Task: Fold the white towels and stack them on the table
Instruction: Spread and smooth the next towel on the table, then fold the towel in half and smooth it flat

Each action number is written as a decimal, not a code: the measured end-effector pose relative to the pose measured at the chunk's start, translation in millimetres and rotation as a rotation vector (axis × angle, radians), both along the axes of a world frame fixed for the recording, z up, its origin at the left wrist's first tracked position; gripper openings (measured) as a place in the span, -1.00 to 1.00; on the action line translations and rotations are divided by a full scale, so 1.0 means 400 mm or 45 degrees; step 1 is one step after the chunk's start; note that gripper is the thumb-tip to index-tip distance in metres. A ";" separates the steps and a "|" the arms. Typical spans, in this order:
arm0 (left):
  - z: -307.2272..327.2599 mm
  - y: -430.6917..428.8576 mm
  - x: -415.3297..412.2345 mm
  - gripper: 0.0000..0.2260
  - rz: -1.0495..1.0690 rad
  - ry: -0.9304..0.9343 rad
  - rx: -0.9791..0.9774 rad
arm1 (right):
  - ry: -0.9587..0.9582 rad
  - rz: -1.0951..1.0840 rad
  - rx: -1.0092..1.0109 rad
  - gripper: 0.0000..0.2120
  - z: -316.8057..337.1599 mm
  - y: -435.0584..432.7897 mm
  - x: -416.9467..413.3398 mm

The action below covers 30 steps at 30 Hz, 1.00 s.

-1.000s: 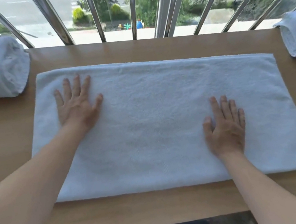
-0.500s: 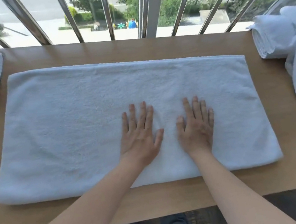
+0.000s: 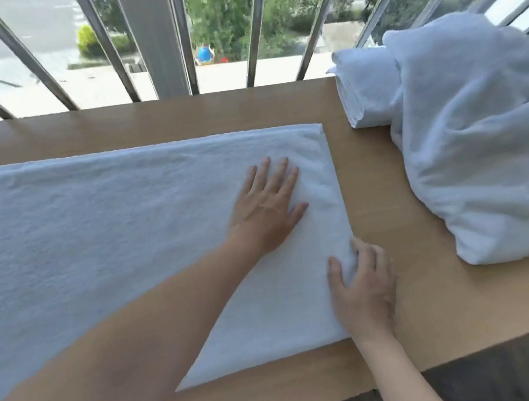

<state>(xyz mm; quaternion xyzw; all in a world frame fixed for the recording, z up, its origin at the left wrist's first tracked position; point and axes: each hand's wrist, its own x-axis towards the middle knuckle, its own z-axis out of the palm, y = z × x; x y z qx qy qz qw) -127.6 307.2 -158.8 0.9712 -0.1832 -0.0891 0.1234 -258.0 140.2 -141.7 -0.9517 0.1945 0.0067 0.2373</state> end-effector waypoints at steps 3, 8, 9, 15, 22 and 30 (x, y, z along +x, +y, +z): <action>0.012 -0.067 0.068 -0.52 0.158 -0.093 -0.184 | 0.113 -0.078 0.173 -0.68 0.013 -0.058 0.028; 0.031 -0.137 0.163 -0.68 0.413 -0.019 -0.463 | 0.242 -0.006 0.545 -0.86 0.037 -0.084 0.066; 0.038 -0.146 0.178 -0.70 0.447 0.030 -0.489 | 0.242 -0.022 0.684 -0.86 0.047 -0.085 0.071; 0.086 -0.137 0.235 -0.60 0.549 0.293 -0.568 | 0.524 0.086 1.490 -0.88 0.112 -0.067 0.107; 0.147 -0.069 0.246 -0.66 0.637 0.444 -0.675 | 0.765 0.239 1.653 -0.69 0.152 0.038 0.178; 0.227 0.187 0.185 -0.81 0.842 0.333 -0.955 | 0.891 0.378 1.724 -0.72 0.185 0.227 0.189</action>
